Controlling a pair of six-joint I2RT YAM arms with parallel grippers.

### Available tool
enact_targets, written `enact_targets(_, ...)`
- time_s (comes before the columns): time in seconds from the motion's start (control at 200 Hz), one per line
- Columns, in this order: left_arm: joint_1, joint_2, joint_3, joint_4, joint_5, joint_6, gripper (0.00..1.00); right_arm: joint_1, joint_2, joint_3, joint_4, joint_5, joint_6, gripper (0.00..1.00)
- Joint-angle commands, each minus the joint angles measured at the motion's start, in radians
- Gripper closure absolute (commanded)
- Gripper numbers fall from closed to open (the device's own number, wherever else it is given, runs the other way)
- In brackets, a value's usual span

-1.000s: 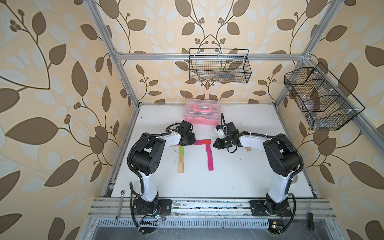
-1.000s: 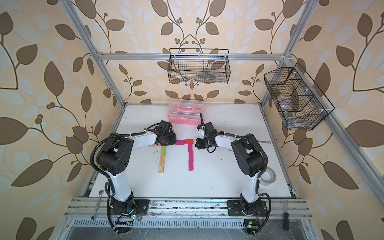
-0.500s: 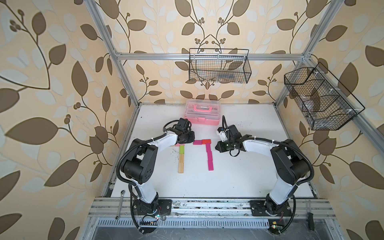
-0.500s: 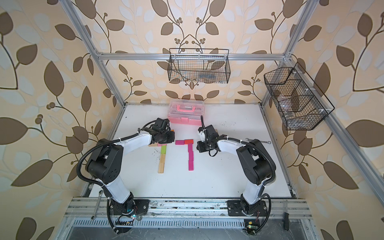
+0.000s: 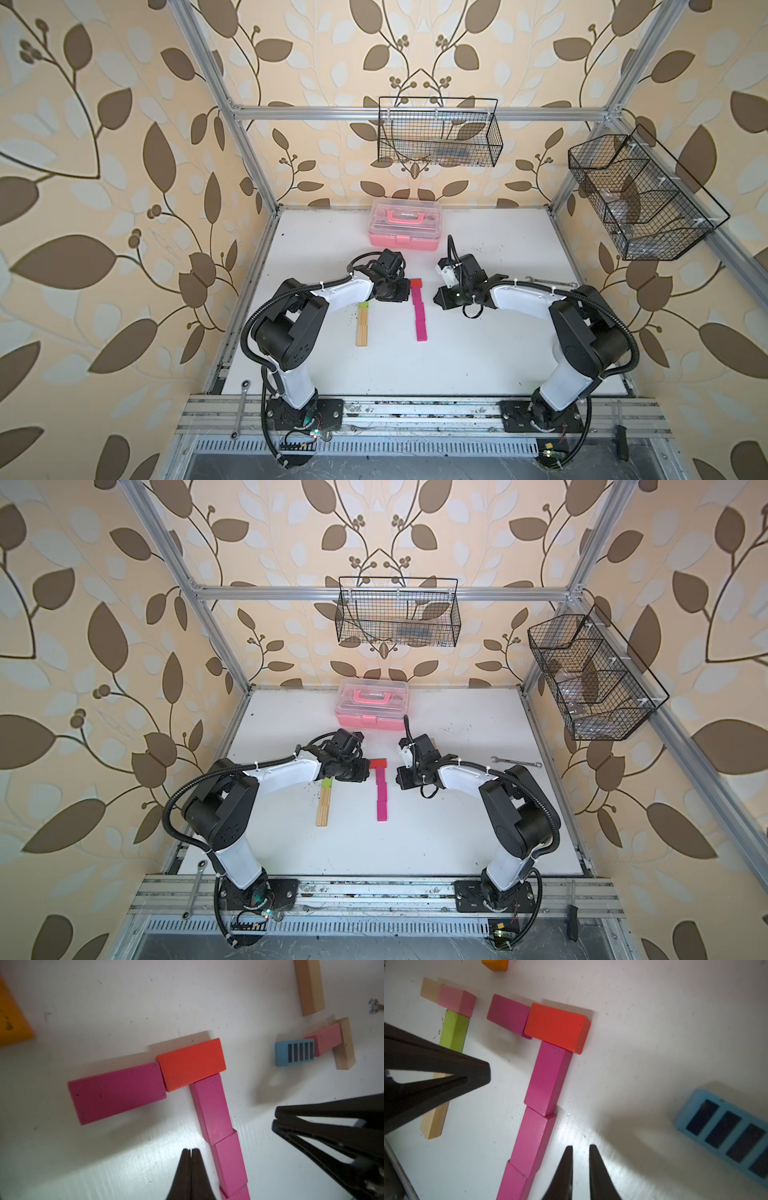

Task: Assemble the number 7 with building blocks
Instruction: Adjust the building block at the center of the board.

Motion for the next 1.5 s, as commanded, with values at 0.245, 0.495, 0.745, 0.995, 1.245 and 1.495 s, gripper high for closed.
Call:
enact_targets(0.245,-0.021,0.074,0.031,0.048,0.008,-0.022,1.0,-0.004,-0.071,-0.05,0.003,0.021,0.004,0.83)
enact_targets(0.495,-0.026,0.106,0.05,0.055,0.025,-0.019,1.0,-0.015,-0.09,-0.067,0.005,0.023,0.004,0.83)
enact_targets(0.745,-0.033,0.125,0.068,0.053,0.032,-0.017,1.0,-0.018,-0.106,-0.082,0.014,0.023,0.005,0.83)
enact_targets(0.995,-0.04,0.135,0.075,0.052,0.035,-0.018,1.0,-0.021,-0.103,-0.088,0.022,0.018,0.007,0.83)
enact_targets(1.245,-0.041,0.146,0.085,0.052,0.033,-0.016,1.0,-0.023,-0.099,-0.097,0.033,0.013,0.01,0.83)
enact_targets(1.495,-0.039,0.13,0.08,0.035,-0.006,-0.017,1.0,-0.023,-0.096,-0.11,0.046,0.01,0.014,0.83)
